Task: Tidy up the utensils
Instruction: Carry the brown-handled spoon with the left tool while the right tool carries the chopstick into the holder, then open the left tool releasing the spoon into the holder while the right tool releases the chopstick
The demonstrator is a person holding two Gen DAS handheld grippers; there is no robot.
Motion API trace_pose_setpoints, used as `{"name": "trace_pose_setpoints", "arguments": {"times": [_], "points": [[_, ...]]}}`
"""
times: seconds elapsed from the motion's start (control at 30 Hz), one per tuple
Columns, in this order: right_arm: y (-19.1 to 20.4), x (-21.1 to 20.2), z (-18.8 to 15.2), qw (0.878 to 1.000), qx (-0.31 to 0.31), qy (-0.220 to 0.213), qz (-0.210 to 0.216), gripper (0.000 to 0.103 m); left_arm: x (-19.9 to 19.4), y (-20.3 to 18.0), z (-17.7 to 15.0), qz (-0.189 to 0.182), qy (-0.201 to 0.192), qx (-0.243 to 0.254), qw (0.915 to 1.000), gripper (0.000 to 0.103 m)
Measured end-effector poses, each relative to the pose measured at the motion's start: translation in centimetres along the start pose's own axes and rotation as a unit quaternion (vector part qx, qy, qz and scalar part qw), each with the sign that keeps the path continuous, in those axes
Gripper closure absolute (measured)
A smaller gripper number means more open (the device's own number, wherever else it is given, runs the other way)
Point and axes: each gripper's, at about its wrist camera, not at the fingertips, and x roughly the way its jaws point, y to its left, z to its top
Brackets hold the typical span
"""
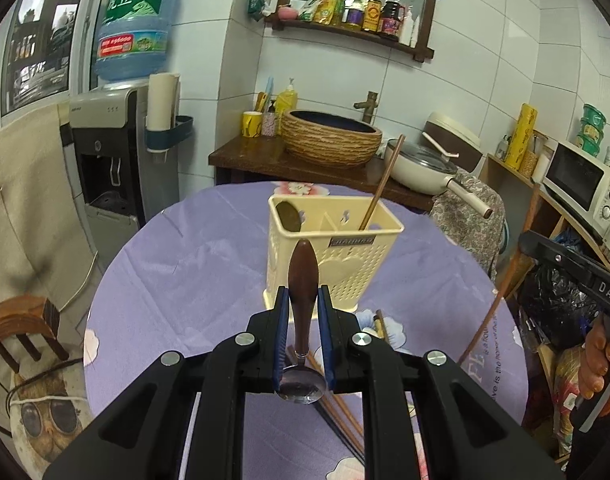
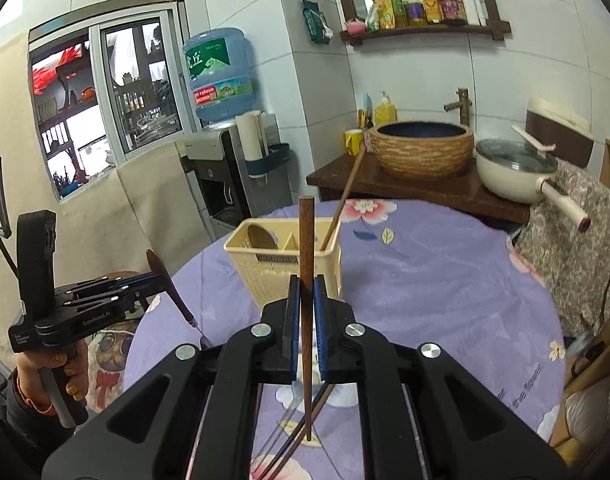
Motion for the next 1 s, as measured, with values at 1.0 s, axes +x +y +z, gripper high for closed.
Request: {"name": "trace_pose_setpoints", "arguments": {"times": [1.0], "points": [[2.2, 11.5, 8.8, 0.995, 0.012, -0.060, -0.080, 0.095, 8.4, -1.1, 10.7, 0.014, -0.009, -0.025, 0.9996, 0.089]]}}
